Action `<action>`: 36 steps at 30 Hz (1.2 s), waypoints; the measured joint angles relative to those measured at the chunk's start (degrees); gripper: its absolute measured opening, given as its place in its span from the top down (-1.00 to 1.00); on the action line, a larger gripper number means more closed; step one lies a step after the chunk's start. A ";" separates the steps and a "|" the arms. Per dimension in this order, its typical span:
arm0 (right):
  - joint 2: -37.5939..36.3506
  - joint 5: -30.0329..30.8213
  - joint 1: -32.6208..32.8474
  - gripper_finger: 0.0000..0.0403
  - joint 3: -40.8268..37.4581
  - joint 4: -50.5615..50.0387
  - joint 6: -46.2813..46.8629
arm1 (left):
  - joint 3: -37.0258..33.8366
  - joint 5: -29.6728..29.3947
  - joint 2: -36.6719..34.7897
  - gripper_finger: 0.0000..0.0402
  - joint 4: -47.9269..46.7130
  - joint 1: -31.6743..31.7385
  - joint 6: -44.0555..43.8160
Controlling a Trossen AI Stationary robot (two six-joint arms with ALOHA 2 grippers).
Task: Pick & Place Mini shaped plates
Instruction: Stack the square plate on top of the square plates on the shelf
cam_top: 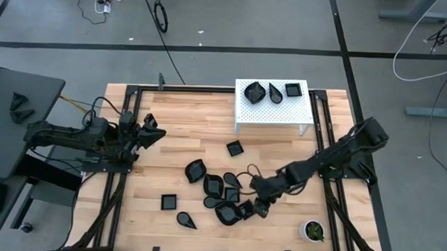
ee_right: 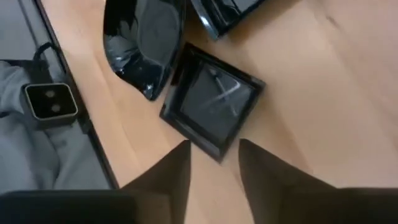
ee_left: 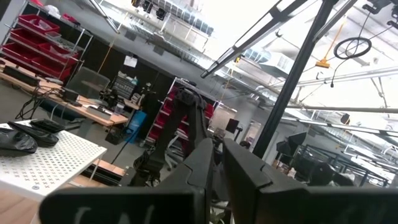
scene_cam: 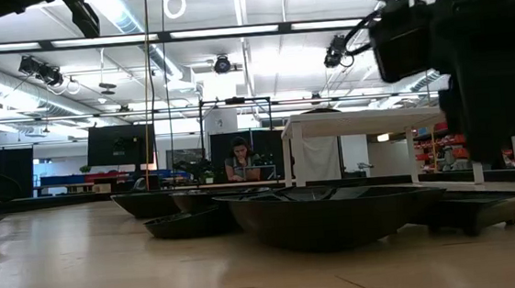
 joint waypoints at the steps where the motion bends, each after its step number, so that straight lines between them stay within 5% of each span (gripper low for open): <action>1: 1.03 0.35 0.07 0.27 0.00 1.24 0.04 | 0.02 0.00 -0.02 0.79 0.02 -0.01 0.01; 7: 5.78 3.51 0.18 0.21 0.00 4.82 2.64 | 0.02 0.00 0.00 0.79 0.00 -0.01 0.01; 27: 6.18 7.44 0.18 0.58 0.00 8.54 2.78 | 0.01 0.00 -0.02 0.79 0.02 -0.01 0.01; 36: 6.18 7.44 0.80 0.29 0.00 8.21 2.32 | 0.00 0.00 -0.02 0.79 0.02 0.00 0.01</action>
